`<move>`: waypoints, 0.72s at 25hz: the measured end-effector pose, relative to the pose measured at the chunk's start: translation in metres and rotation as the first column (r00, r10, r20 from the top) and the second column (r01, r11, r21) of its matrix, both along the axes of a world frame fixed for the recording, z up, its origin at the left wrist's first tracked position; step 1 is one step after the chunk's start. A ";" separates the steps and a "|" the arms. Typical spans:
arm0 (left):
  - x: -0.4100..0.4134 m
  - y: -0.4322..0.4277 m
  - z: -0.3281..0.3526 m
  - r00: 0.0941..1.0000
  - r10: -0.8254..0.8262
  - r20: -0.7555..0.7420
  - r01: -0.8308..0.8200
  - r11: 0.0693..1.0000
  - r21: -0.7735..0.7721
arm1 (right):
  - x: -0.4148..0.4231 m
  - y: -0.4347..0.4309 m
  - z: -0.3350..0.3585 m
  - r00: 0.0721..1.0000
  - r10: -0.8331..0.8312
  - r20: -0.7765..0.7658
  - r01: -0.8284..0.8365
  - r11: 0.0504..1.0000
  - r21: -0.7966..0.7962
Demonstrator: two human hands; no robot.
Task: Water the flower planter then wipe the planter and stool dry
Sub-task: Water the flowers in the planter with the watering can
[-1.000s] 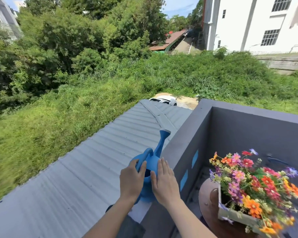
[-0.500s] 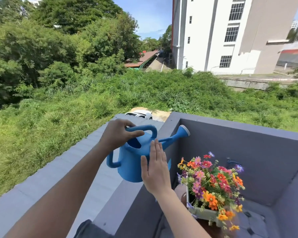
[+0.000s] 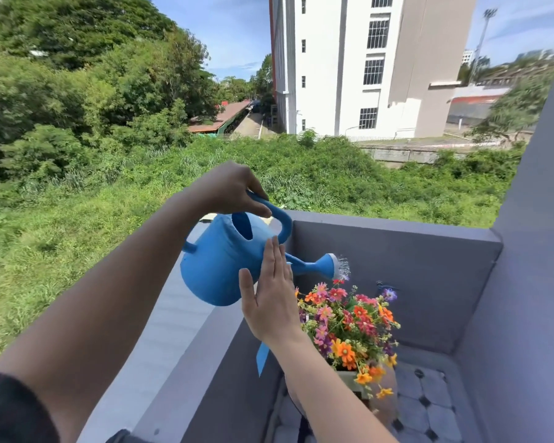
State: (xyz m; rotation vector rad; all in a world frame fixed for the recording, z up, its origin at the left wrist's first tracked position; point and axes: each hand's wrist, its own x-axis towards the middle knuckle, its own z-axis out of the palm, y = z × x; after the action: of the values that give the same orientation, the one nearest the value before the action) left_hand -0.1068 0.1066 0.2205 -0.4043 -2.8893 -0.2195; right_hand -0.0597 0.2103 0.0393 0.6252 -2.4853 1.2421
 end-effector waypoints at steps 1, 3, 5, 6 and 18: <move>-0.003 0.006 0.003 1.000 -0.012 0.003 0.012 0.999 -0.041 | 0.002 0.000 0.001 1.000 0.005 0.029 -0.004 1.000 -0.019; -0.008 0.018 0.005 0.999 -0.028 0.028 0.031 0.993 -0.110 | 0.006 0.002 0.002 0.997 0.018 0.079 -0.014 0.999 -0.052; -0.011 0.030 0.006 0.998 -0.031 0.060 0.041 0.984 -0.172 | 0.009 0.005 0.001 0.992 0.030 0.124 -0.020 0.997 -0.077; -0.012 0.035 0.005 0.997 -0.028 0.072 0.042 0.978 -0.204 | 0.011 0.005 0.000 0.990 0.033 0.138 -0.021 0.996 -0.087; 0.005 0.052 0.013 0.981 -0.031 0.193 0.102 0.922 -0.374 | 0.048 -0.002 0.003 0.979 0.114 0.168 -0.086 0.983 -0.165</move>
State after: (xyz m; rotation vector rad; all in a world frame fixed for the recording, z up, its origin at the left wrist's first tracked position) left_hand -0.1013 0.1586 0.2331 -0.5762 -3.1006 0.3240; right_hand -0.0116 0.2083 0.0427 0.6317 -2.4889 1.5771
